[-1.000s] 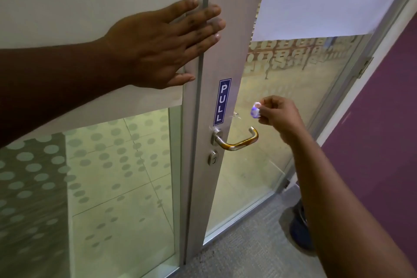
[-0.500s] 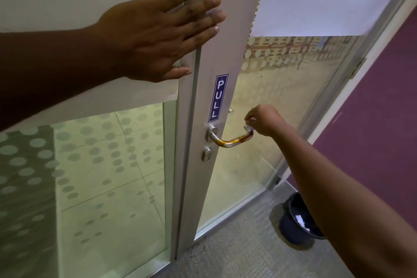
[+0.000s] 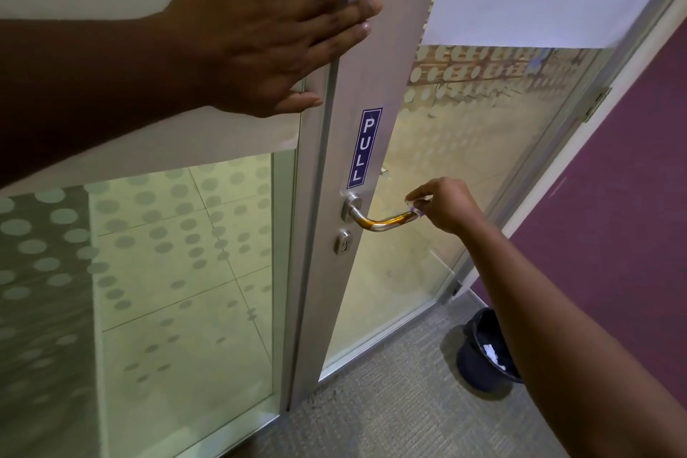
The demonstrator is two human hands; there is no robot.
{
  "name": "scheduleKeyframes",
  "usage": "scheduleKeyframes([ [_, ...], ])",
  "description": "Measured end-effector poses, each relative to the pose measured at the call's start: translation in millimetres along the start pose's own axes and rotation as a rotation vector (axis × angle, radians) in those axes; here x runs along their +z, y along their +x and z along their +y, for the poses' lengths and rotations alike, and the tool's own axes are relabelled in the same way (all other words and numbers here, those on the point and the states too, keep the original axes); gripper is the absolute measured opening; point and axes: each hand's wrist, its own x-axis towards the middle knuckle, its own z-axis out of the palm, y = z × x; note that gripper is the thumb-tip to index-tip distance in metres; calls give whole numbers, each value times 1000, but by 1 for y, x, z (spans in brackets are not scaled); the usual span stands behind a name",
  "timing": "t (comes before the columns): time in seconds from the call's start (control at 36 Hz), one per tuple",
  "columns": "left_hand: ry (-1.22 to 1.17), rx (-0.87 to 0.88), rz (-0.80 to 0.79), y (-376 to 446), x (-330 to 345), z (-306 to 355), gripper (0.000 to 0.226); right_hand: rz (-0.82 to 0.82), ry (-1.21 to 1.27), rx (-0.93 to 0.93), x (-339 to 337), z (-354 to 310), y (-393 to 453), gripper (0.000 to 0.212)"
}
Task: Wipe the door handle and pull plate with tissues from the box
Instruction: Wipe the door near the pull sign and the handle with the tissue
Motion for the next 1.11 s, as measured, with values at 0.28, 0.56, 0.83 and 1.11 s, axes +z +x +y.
scheduleKeyframes([
  [0.28,-56,6,42,1,6,3,82,78,147,-86,17,-13,-40,22],
  [0.56,34,10,-81,-1,-8,1,85,204,164,57,-6,-9,-24,28],
  [0.83,79,10,-121,-1,-20,0,83,65,-191,-74,5,-6,-23,26],
  [1.11,100,14,-110,0,-20,-1,85,85,-176,-131,11,-13,-41,13],
])
